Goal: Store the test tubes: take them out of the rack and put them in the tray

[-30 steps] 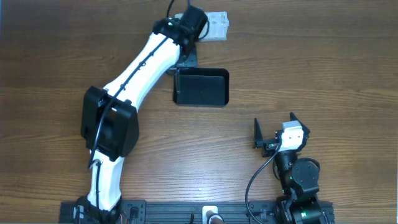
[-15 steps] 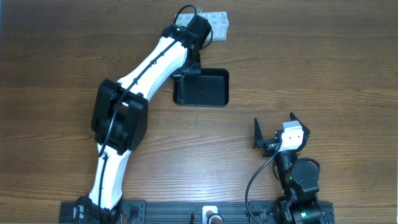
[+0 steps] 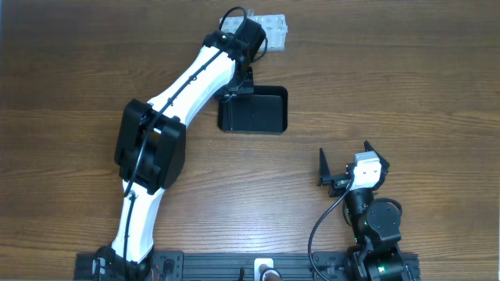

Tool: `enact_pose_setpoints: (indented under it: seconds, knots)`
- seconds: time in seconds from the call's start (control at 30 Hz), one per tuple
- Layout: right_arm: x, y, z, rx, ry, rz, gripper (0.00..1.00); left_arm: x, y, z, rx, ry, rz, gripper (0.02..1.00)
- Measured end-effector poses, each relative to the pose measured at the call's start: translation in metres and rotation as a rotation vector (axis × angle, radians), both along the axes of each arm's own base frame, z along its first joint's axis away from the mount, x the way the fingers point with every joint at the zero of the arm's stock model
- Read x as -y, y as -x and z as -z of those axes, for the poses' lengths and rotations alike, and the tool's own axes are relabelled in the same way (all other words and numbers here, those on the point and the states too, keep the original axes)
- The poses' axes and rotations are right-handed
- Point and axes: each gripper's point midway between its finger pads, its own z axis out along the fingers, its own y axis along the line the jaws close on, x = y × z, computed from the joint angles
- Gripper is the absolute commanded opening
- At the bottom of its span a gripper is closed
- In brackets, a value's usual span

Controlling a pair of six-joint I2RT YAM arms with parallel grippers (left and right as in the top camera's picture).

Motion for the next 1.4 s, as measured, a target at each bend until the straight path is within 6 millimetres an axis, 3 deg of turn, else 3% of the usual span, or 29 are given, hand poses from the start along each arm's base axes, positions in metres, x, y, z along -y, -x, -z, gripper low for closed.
enact_pose_setpoints:
  seconds: [0.1, 0.17, 0.27, 0.43, 0.5, 0.57, 0.73, 0.93, 1.2, 1.4]
  knots:
    - [0.0, 0.0, 0.0, 0.0, 0.0, 0.0, 0.991, 0.003, -0.006, -0.006, 0.034, 0.017, 0.0, 0.538]
    - [0.0, 0.0, 0.0, 0.0, 0.001, 0.0, 0.991, 0.006, -0.018, -0.023, 0.111, 0.038, -0.002, 0.59]
    - [0.0, 0.0, 0.0, 0.0, 0.0, 0.0, 0.993, 0.012, -0.045, -0.073, 0.299, 0.089, -0.013, 0.665]
    - [0.0, 0.0, 0.0, 0.0, 0.001, 0.0, 0.991, 0.017, -0.085, -0.187, 0.681, 0.172, 0.005, 0.689]
    - [0.0, 0.0, 0.0, 0.0, 0.0, 0.0, 0.991, 0.017, -0.094, -0.214, 0.777, 0.176, 0.022, 0.695]
    - [0.0, 0.0, 0.0, 0.0, 0.0, 0.0, 0.993, 0.016, -0.101, -0.225, 0.824, 0.168, 0.035, 0.702]
    - [0.0, 0.0, 0.0, 0.0, 0.0, 0.0, 0.991, 0.004, -0.127, -0.219, 0.872, 0.126, 0.089, 0.713]
    - [0.0, 0.0, 0.0, 0.0, 0.0, 0.0, 0.993, -0.004, -0.153, -0.183, 0.838, 0.119, 0.223, 0.717]
    - [0.0, 0.0, 0.0, 0.0, 0.001, 0.0, 0.993, 0.01, -0.16, -0.139, 0.763, 0.164, 0.403, 0.717]
    - [0.0, 0.0, 0.0, 0.0, 0.0, 0.0, 0.993, 0.021, -0.162, -0.131, 0.769, 0.188, 0.463, 0.713]
